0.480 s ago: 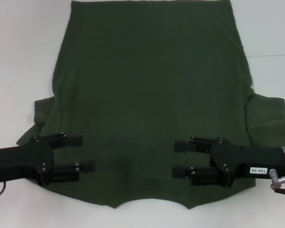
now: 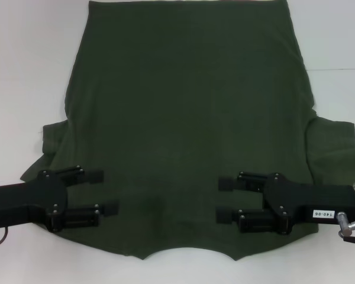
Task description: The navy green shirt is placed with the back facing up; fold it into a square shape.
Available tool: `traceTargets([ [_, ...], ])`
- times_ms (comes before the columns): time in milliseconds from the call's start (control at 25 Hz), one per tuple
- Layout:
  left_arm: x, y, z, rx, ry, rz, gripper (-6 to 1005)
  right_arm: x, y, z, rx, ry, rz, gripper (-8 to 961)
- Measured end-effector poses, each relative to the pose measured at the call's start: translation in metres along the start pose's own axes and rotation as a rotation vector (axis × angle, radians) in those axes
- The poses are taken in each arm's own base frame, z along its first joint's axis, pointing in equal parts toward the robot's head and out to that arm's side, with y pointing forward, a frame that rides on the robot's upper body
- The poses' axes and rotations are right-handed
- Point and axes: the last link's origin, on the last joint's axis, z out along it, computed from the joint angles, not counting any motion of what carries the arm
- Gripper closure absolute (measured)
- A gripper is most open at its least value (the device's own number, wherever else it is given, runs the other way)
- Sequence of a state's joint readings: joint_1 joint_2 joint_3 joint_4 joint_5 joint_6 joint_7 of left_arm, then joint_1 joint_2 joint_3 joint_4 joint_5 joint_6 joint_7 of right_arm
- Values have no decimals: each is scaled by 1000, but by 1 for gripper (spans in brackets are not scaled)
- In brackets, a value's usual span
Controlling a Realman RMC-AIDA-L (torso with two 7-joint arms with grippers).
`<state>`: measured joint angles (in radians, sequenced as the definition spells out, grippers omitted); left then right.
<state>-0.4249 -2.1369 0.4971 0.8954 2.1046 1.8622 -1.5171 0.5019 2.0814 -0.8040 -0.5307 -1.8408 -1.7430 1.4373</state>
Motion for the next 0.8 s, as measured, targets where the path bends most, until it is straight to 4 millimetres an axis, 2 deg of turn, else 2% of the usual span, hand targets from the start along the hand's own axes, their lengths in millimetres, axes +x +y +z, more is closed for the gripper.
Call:
traceTargets([
  [400,0,-3,-1,25,9,-7,126,0,0,0,2,-5,2,102],
  [800,-5,-48,-12,325,27,-96,127,-11,-2,0,6,-80,94,102],
])
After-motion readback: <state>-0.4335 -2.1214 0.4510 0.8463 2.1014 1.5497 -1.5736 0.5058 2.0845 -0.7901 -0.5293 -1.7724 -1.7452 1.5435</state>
